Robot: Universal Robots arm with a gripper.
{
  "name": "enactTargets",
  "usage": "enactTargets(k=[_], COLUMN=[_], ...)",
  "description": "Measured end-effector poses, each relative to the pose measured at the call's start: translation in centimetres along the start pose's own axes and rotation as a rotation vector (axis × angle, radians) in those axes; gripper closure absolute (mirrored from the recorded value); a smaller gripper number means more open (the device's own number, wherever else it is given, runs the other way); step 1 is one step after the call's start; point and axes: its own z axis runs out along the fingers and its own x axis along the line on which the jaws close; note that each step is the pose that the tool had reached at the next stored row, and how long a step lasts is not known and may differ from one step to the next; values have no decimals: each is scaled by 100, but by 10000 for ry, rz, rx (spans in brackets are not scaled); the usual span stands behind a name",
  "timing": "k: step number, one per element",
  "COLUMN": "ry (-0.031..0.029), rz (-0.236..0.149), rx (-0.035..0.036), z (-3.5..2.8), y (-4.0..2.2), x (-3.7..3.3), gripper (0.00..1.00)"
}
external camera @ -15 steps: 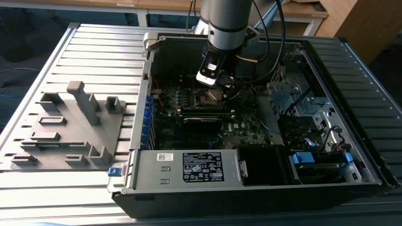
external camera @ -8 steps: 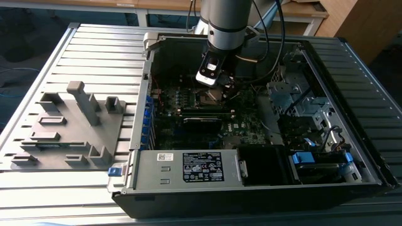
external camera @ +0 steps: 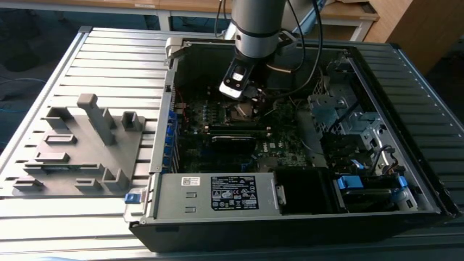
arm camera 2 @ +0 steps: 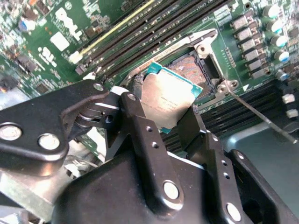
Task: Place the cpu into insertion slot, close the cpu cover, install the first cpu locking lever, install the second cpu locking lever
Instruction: 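Place the cpu into insertion slot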
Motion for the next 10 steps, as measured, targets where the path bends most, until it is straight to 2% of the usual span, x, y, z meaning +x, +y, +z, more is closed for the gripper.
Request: enactTargets(k=[8, 10], ry=[-121, -139], rz=[1449, 1673], rx=[-20, -23], z=[19, 19], y=[-2, -2], x=[0, -1], gripper=[46, 46])
